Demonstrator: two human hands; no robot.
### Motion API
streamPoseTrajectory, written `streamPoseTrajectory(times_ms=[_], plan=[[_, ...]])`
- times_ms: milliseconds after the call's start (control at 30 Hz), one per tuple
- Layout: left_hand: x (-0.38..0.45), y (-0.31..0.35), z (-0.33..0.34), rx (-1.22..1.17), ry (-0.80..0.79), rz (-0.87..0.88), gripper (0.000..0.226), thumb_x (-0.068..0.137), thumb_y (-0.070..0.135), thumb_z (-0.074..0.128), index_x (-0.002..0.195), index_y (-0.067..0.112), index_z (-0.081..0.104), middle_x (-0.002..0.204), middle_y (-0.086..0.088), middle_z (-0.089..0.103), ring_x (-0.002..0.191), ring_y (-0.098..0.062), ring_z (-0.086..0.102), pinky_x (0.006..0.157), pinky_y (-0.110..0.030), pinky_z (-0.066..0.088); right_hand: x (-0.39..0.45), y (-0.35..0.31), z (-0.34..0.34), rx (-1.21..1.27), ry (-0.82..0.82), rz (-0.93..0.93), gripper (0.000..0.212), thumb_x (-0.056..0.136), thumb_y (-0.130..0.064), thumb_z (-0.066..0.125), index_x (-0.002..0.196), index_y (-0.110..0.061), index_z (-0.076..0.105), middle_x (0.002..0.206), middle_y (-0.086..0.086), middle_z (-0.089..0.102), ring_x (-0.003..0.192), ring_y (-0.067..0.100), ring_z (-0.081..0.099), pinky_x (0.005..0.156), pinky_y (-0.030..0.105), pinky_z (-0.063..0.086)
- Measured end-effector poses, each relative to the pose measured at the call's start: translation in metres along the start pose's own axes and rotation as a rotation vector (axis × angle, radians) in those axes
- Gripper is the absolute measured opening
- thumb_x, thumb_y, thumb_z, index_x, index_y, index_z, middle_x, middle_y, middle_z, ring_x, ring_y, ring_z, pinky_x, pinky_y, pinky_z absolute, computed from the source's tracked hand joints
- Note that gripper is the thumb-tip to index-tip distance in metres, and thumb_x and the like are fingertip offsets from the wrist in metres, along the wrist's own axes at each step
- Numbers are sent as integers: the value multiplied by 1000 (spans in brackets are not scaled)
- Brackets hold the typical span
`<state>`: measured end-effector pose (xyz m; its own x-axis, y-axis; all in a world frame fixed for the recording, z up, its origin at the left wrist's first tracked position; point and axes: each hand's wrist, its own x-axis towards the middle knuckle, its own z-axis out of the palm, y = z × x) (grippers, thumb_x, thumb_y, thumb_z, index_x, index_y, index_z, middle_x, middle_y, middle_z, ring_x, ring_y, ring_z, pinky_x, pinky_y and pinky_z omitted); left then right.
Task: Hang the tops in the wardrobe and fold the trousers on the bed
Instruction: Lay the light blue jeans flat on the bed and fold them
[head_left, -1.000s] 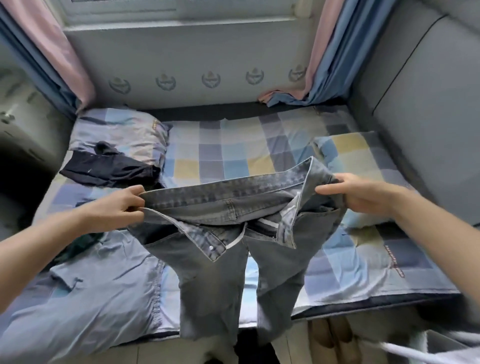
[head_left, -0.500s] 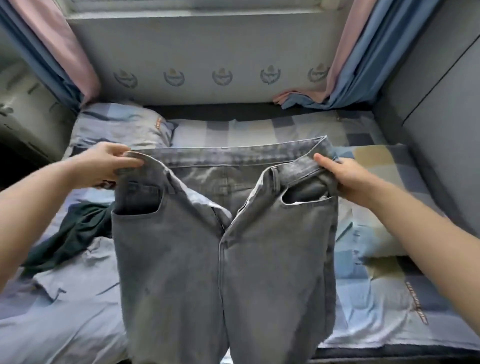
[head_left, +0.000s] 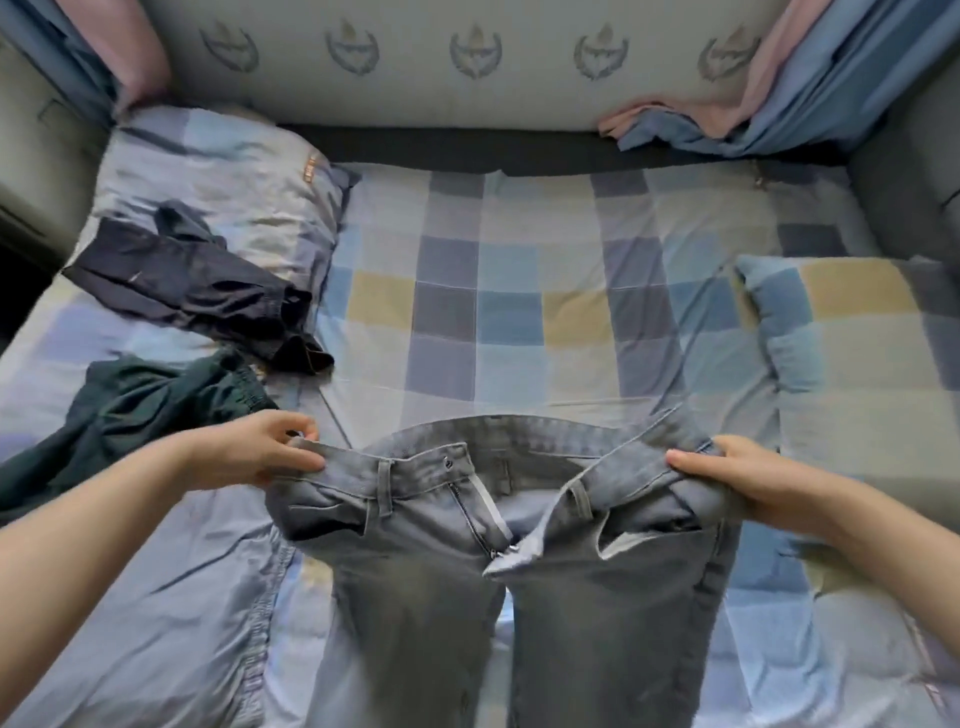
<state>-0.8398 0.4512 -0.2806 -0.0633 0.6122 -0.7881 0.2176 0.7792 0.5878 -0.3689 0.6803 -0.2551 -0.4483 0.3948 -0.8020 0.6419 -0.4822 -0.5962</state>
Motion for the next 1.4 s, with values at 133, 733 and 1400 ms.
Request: streamPoseTrajectory(times_ms=[133, 733, 1400], plan=[[-1, 85, -71, -24, 132, 150, 22, 81, 20, 74, 78, 15, 53, 61, 0, 48, 48, -10, 48, 39, -22, 37, 14, -85, -33, 103, 79, -203, 32, 81, -28, 68, 96, 0, 72, 100, 21, 72, 88, 32, 71, 64, 32, 58], [298, -138, 80, 524, 238, -187, 81, 95, 33, 60, 155, 6, 12, 162, -17, 9, 150, -28, 12, 119, -32, 15, 336, 76, 48, -616, 446, 32, 56, 100, -28, 46, 144, 4, 32, 148, 23, 37, 136, 33, 38, 110, 34, 31], [235, -288, 113, -212, 750, -131, 16, 89, 16, 69, 102, 7, 65, 94, -10, 64, 86, -22, 59, 69, -31, 46, 275, 262, 71, -942, 779, 378, 33, 97, -17, 44, 125, -1, 40, 132, 27, 43, 121, 45, 41, 98, 50, 39]])
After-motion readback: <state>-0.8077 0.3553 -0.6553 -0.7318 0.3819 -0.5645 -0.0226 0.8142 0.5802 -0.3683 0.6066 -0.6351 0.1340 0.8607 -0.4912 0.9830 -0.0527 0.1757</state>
